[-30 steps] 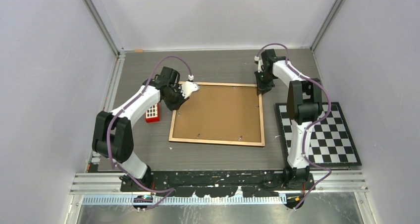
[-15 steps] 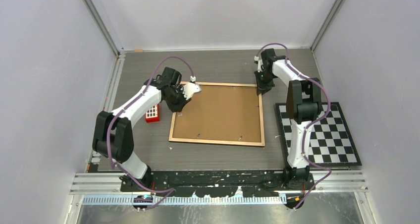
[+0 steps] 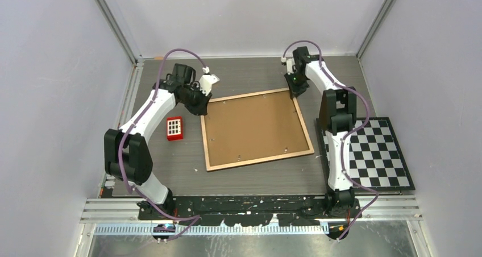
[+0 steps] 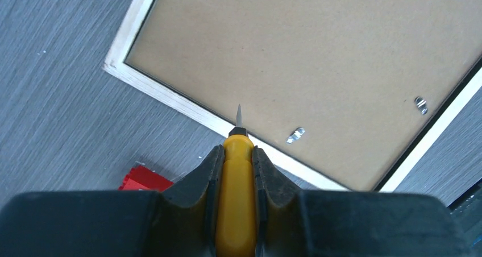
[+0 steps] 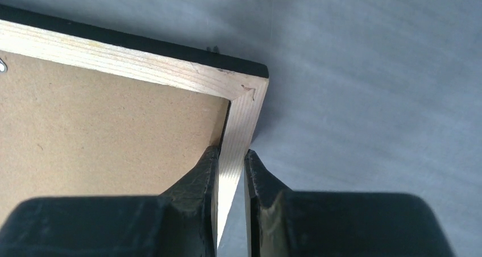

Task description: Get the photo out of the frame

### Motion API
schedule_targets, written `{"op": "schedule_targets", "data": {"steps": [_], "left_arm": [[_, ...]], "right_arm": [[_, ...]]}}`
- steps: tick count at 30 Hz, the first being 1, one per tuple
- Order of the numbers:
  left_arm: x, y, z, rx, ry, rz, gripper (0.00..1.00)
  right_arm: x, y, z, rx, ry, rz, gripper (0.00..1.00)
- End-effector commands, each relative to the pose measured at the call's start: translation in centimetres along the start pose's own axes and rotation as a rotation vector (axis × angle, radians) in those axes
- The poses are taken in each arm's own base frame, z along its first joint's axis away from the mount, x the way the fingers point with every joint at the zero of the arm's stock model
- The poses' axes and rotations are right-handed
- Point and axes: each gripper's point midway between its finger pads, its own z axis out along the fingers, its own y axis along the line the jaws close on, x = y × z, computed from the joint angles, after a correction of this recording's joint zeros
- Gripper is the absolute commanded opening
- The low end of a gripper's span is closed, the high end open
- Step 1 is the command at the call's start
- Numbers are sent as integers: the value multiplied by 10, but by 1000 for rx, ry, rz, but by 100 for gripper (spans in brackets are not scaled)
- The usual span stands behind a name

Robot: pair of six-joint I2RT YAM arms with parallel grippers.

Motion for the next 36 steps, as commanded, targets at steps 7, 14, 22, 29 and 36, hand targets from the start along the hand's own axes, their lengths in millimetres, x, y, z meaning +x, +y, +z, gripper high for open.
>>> {"op": "schedule_targets", "data": {"steps": [7,14,22,29,36], "left_arm": [[-11,14,-12,-31,-74,-124,0],[-21,30,-19,-70,-129,-201,0],[-30,28,-15,-43,-159,-246,0],[-33,25,-12,-9,-156,-254,0],[-32,23,-19,-18,-159,-229,0]], "right_arm": [[-119,11,-54,90,-341,-117,58],[-77,38,-116,-4,-340,121,65],[54,58,-116,-33,-147,139,64],[97,36,-87,37,-5,-67,56],[84,3,-65,64,47,-49,52]]}}
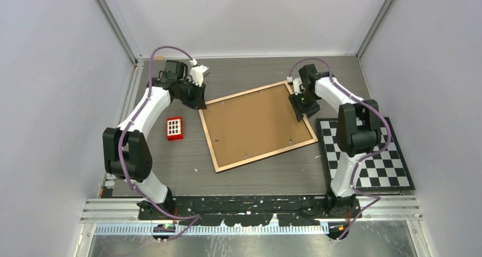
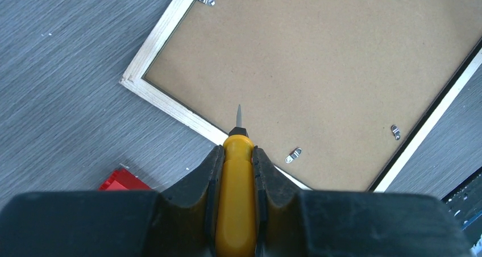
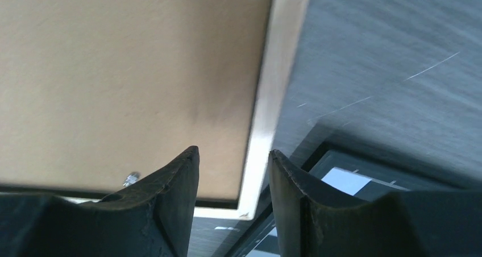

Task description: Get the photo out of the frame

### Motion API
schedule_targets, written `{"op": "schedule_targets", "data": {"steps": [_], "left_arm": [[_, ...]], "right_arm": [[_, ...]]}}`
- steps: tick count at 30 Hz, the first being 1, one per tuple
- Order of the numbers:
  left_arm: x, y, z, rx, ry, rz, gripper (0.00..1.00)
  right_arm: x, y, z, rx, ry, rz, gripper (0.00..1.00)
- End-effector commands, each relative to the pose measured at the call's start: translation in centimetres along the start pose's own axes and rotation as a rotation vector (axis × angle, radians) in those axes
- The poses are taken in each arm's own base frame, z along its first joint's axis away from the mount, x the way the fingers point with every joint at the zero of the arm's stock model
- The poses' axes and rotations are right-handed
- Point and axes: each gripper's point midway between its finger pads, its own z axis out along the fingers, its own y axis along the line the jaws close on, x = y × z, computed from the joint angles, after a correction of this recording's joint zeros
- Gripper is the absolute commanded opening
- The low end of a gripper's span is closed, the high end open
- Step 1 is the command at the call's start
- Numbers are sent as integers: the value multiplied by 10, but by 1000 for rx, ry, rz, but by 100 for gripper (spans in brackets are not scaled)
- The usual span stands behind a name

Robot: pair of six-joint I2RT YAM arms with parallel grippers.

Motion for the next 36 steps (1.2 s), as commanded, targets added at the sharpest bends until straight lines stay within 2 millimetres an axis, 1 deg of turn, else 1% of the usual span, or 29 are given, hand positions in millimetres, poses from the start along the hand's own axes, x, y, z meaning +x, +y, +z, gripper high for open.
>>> {"op": "schedule_targets", "data": {"steps": [1,4,10,14,17,20,24,26,28,29,31,33,35,36], "left_arm": [[-20,-4,-12,5,-64,43,0],[-17,-6,-15,-1,-65,48,0],[-14,-4,-20,-20,-64,60,0],[-13,-4,-22,-27,-64,64,0],[-13,-5,-21,-23,-64,64,0],[-14,-4,-22,-27,-65,67,0],[-15,-3,-21,-28,-64,67,0],[-16,-3,-21,-27,-64,69,0],[-15,-3,-21,-26,-61,69,0],[-16,-3,-21,-27,-62,69,0],[-15,-3,-20,-27,-58,68,0],[-14,-2,-19,-27,-55,66,0],[-14,-2,-18,-24,-54,63,0],[-15,-2,-17,-24,-55,62,0]], "right_arm": [[-26,-32,1,55,-29,-13,52],[-29,-34,11,29,-4,-20,49],[-32,-19,26,-93,45,-62,44],[-33,-12,35,-155,83,-102,33],[-39,-3,34,-193,90,-156,24],[-45,8,32,-194,82,-221,19],[-40,25,32,-198,95,-337,17],[-41,24,34,-174,86,-399,17],[-52,14,35,-126,63,-447,16],[-60,3,36,-78,53,-477,17],[-86,-18,35,21,-2,-532,17],[-119,-37,32,128,-77,-585,17],[-148,-48,30,202,-138,-617,17],[-162,-50,30,226,-169,-626,17]]}}
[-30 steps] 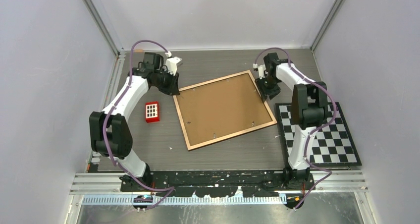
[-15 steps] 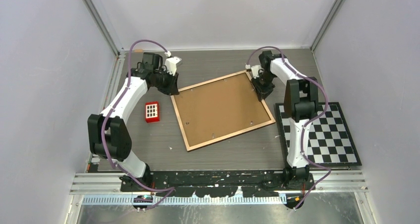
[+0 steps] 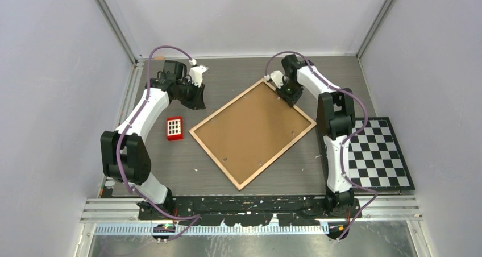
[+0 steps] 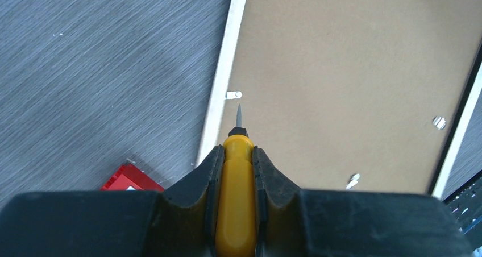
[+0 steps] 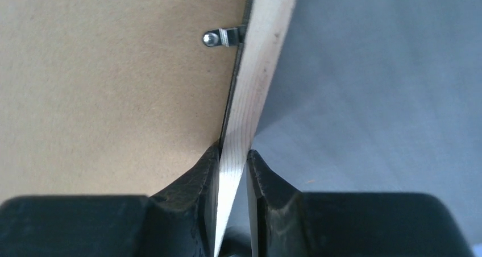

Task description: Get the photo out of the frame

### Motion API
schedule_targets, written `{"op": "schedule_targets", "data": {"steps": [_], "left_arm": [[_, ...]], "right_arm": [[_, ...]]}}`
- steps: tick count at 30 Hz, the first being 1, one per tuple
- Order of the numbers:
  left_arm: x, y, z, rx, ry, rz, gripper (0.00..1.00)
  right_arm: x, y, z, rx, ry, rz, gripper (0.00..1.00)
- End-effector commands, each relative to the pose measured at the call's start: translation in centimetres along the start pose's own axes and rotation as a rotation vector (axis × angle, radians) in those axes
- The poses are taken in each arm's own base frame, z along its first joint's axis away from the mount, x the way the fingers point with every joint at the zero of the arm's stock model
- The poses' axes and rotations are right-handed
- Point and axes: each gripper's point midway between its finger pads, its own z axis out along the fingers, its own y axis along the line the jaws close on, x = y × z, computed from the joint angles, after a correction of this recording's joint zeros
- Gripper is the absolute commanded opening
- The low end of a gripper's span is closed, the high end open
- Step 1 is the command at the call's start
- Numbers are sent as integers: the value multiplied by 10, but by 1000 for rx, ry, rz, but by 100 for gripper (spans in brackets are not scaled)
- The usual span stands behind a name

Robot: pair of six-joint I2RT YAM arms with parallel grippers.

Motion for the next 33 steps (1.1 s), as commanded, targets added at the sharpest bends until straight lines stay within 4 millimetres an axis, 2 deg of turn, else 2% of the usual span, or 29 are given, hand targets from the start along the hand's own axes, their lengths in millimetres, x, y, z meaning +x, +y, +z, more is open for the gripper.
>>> {"op": "schedule_targets", "data": {"steps": [1,3,5,6,9,11,13,16,18,21,25,27,30,33], "left_arm": [[-15,0,-9,-12,-46,32,0],[-16,1,-9,-15,-48,32,0],[-16,2,-9,-19,-46,29,0],[-17,2,-10,-20,-47,29,0],[-18,2,-10,-24,-47,31,0],[-19,3,-10,-25,-49,28,0],[-19,2,-10,-20,-52,26,0],[-21,2,-8,-15,-59,25,0],[-23,2,-7,-12,-66,25,0],[-26,2,-5,-8,-73,23,0],[-28,2,-3,-3,-82,18,0],[-28,2,-2,0,-82,11,0],[-29,2,-1,1,-86,-10,0],[-30,1,0,1,-91,-25,0]], "right_arm": [[-67,-87,-21,329,-166,-148,18],[-93,-100,-26,392,-227,-151,19],[-120,-104,-36,452,-294,-143,20],[-135,-100,-44,478,-333,-133,25],[-163,-89,-75,514,-453,-51,50],[-170,-87,-104,535,-534,33,68],[-169,-87,-131,542,-590,128,79],[-154,-77,-155,482,-629,282,92],[-133,-73,-158,458,-624,385,99],[-91,-62,-149,415,-561,535,100],[-39,-25,-139,164,-490,725,100],[-14,-7,-133,120,-442,796,100],[11,20,-119,85,-410,875,100],[24,41,-104,33,-396,957,100]]}}
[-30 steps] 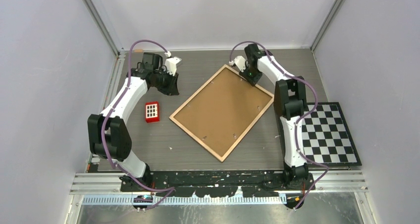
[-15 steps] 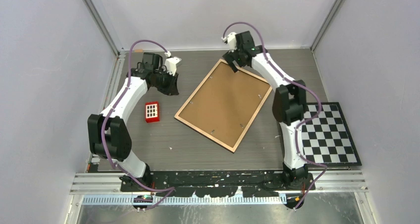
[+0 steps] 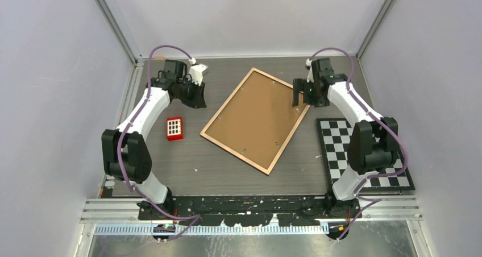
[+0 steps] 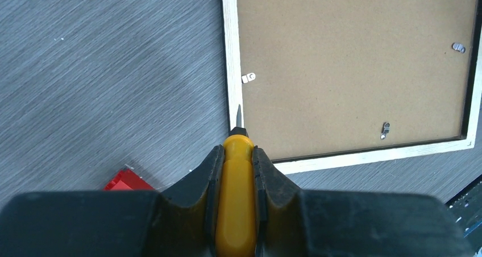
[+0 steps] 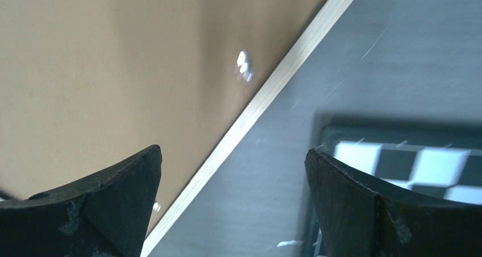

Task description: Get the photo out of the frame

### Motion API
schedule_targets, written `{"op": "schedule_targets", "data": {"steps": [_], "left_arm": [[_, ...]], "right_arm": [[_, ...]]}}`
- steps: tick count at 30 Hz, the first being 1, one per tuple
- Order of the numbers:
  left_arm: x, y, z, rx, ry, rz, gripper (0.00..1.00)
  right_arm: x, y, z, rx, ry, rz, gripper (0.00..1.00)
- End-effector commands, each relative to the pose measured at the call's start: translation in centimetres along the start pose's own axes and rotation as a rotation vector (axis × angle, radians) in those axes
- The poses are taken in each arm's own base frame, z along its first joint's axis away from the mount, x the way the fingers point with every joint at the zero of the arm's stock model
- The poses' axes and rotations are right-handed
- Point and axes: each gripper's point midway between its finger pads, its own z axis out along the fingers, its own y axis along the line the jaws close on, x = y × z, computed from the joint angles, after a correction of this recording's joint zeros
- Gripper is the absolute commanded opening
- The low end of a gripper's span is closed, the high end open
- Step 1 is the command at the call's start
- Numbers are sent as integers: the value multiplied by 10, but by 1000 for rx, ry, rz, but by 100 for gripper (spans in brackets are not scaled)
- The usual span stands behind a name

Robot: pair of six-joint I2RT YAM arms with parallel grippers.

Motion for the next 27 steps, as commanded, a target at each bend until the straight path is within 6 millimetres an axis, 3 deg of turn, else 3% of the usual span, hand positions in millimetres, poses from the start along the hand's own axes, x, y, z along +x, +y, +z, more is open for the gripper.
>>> {"op": "schedule_targets", "data": {"steps": [1,5,10,18,21,27], "left_arm": [[-25,-1,-5,4,-78,-3,0],[-24,-1,-8,-10,-79,-3,0],[-24,-2,-10,-13,-86,-2,0],[-18,-2,-14,-26,-84,11,0],[-13,-2,-16,-30,-75,30,0],[-6,-4,-19,-29,-61,68,0]], "right_arm": [[38,29,-4,-89,59,176,100],[67,25,18,-45,153,247,99],[83,15,37,20,201,282,92],[99,19,61,13,266,294,74],[101,24,67,6,278,239,63],[100,32,79,1,293,129,52]]}}
